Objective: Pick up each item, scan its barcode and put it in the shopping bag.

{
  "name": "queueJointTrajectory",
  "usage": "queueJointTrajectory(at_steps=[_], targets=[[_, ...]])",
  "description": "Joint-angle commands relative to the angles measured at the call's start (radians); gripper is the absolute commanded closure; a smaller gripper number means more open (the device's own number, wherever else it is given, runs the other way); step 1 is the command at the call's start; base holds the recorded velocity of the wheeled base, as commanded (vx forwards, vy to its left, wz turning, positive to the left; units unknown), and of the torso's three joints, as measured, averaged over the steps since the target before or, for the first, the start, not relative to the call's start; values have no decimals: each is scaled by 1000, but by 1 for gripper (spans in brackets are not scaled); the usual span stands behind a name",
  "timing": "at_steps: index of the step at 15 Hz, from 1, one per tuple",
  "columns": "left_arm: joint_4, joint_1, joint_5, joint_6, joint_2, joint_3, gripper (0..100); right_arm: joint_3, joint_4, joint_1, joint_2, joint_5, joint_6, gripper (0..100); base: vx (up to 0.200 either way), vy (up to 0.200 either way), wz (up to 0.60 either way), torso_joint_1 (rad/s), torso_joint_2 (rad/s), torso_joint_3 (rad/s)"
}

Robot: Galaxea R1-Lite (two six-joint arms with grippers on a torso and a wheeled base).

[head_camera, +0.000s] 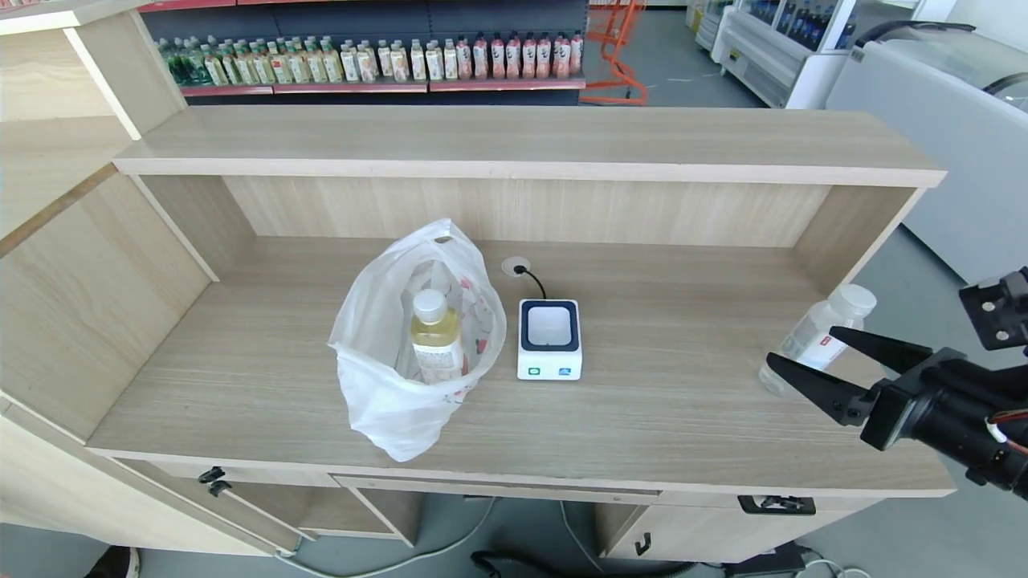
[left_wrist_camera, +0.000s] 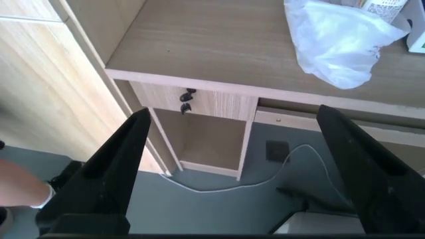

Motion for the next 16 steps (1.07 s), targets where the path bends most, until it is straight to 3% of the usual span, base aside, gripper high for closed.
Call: queueJointTrajectory(at_steps=[1, 7, 9, 13, 16], targets=[[1, 0, 0, 5, 1, 0, 0, 2, 22, -2, -38, -1, 0, 0, 0, -200, 0, -2, 2, 2], [1, 0, 0, 4, 0, 0, 0, 1, 77, -25, -30, -82, 0, 0, 0, -200, 0, 5, 2, 0], [1, 0, 0, 4, 0, 0, 0, 4, 115, -47, -19, -127, -2, 0, 0, 0, 0, 0, 0, 0], [1, 0, 2, 4, 0, 0, 0, 4, 157, -50, 38, -311, -23, 0, 0, 0, 0, 0, 0, 0], [1, 2, 2, 4, 0, 0, 0, -21, 132, -50, 153, -345, -48, 0, 0, 0, 0, 0, 0, 0]])
